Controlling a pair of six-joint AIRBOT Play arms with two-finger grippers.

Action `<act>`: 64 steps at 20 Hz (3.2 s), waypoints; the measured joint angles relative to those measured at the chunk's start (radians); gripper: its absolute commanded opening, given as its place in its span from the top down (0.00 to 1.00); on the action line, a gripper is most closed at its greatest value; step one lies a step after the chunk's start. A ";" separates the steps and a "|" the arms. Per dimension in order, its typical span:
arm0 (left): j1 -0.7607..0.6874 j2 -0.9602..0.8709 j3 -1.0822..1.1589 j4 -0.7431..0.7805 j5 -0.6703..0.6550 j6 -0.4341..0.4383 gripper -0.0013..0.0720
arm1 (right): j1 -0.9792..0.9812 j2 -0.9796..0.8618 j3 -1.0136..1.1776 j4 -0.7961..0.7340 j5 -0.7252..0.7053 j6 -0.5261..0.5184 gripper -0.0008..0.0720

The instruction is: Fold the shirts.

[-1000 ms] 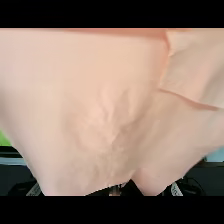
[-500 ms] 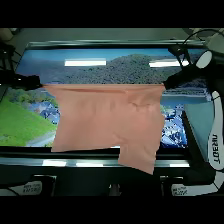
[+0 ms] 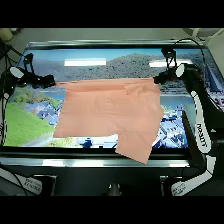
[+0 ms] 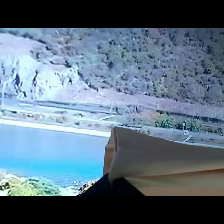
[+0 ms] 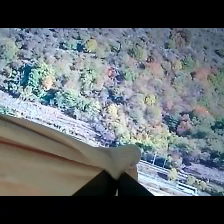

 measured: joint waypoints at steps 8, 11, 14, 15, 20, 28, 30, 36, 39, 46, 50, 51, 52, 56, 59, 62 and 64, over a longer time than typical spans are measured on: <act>0.005 -0.028 -0.029 -0.001 -0.231 0.061 0.94 | 0.009 0.042 -0.102 -0.025 0.404 -0.049 0.96; 0.000 -0.042 -0.071 -0.002 -0.282 0.056 0.94 | 0.012 0.039 -0.153 -0.007 0.396 -0.032 0.96; -0.002 -0.047 -0.098 -0.003 -0.322 0.050 0.94 | 0.014 0.035 -0.172 0.000 0.373 -0.010 0.96; -0.003 -0.048 -0.103 -0.005 -0.336 0.050 0.94 | 0.014 0.035 -0.175 0.002 0.367 -0.004 0.96; -0.003 -0.050 -0.114 -0.006 -0.378 0.048 0.94 | 0.015 0.026 -0.185 0.005 0.370 0.038 0.96; 0.023 -0.010 -0.095 -0.018 -0.444 0.047 0.24 | -0.040 0.067 -0.148 0.019 0.474 0.044 0.38; 0.057 0.034 -0.103 -0.013 -0.470 0.036 0.24 | -0.104 0.114 -0.151 0.019 0.562 0.014 0.38; 0.130 0.251 -0.475 -0.005 -0.416 0.069 0.24 | -0.185 0.346 -0.491 0.077 0.594 -0.047 0.32; 0.145 0.324 -0.654 -0.004 -0.344 0.102 0.24 | -0.193 0.430 -0.639 0.136 0.537 -0.077 0.33; 0.145 0.365 -0.795 -0.047 -0.262 0.124 0.27 | -0.197 0.480 -0.736 0.174 0.475 -0.110 0.33; 0.132 0.362 -0.839 -0.061 -0.243 0.126 0.90 | -0.197 0.484 -0.754 0.179 0.482 -0.116 0.32; 0.131 0.360 -0.846 -0.062 -0.236 0.125 0.94 | -0.198 0.486 -0.766 0.187 0.494 -0.124 0.32; 0.130 0.360 -0.850 -0.067 -0.232 0.123 0.94 | -0.198 0.488 -0.783 0.192 0.500 -0.134 0.32; 0.129 0.369 -0.857 -0.073 -0.219 0.122 0.94 | -0.199 0.528 -0.904 0.253 0.477 -0.161 0.32; 0.127 0.386 -0.860 -0.066 -0.200 0.124 0.94 | -0.199 0.558 -1.005 0.339 0.412 -0.176 0.33; 0.127 0.402 -0.860 -0.060 -0.197 0.126 0.94 | -0.199 0.571 -1.077 0.408 0.364 -0.190 0.34; 0.127 0.410 -0.859 -0.067 -0.208 0.126 0.94 | -0.199 0.576 -1.110 0.452 0.340 -0.197 0.53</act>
